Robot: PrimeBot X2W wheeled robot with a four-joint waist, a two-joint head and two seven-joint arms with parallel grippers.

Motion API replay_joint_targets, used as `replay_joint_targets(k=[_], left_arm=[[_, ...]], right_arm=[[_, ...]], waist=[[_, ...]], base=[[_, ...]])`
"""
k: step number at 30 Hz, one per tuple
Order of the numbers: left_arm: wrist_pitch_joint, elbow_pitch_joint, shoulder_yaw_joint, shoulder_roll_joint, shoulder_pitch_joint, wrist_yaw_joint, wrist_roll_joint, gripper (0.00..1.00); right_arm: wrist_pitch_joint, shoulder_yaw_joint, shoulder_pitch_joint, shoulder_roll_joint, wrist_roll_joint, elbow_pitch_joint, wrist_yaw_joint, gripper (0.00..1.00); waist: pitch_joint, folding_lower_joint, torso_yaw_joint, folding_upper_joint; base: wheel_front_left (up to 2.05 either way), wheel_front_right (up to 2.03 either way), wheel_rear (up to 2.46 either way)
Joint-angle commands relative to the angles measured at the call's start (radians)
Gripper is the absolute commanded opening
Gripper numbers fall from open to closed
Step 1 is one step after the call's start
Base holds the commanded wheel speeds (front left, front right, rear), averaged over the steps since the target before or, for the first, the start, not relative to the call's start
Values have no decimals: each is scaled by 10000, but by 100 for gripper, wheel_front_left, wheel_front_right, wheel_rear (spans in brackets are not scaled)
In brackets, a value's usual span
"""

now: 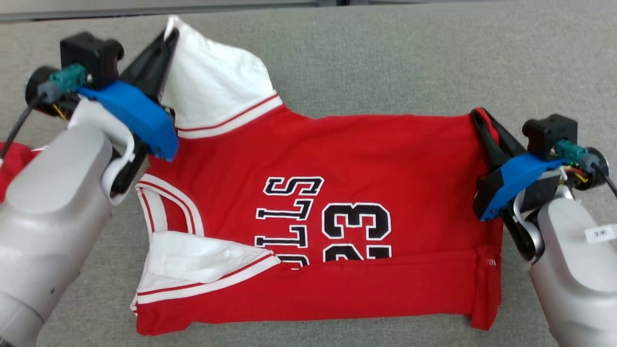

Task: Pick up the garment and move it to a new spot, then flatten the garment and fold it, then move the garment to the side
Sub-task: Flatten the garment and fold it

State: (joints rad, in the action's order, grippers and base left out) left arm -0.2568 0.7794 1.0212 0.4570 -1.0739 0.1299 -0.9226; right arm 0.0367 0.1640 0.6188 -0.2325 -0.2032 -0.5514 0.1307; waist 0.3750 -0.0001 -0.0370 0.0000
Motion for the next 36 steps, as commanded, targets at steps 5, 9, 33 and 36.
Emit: replay_joint_targets(k=[5, 9, 33, 36], left_arm=[[-84, -1217, -283, 535, 1284, -325, 93, 0], [-86, -2527, -739, 955, 2537, -762, 228, 0], [-91, -6001, -2246, 1265, 8052, -2392, 712, 0], [-91, -6089, -2491, 1169, 8467, -2498, 732, 0]], right_arm=[[656, -34, -627, -18, 15, -106, 2, 0], [1091, 11, -1041, -32, 20, -206, 2, 0], [2293, -780, -4213, 353, 52, 1053, 2, 0], [2291, -1024, -4683, 484, 55, 1592, 2, 0]], waist=[[-567, 1, 235, 0], [-810, 1, 300, 0], [-1712, 1, 670, 0], [-1764, 1, 678, 0]], base=[[0, 0, 0], [0, 0, 0], [0, 0, 0], [0, 0, 0]])
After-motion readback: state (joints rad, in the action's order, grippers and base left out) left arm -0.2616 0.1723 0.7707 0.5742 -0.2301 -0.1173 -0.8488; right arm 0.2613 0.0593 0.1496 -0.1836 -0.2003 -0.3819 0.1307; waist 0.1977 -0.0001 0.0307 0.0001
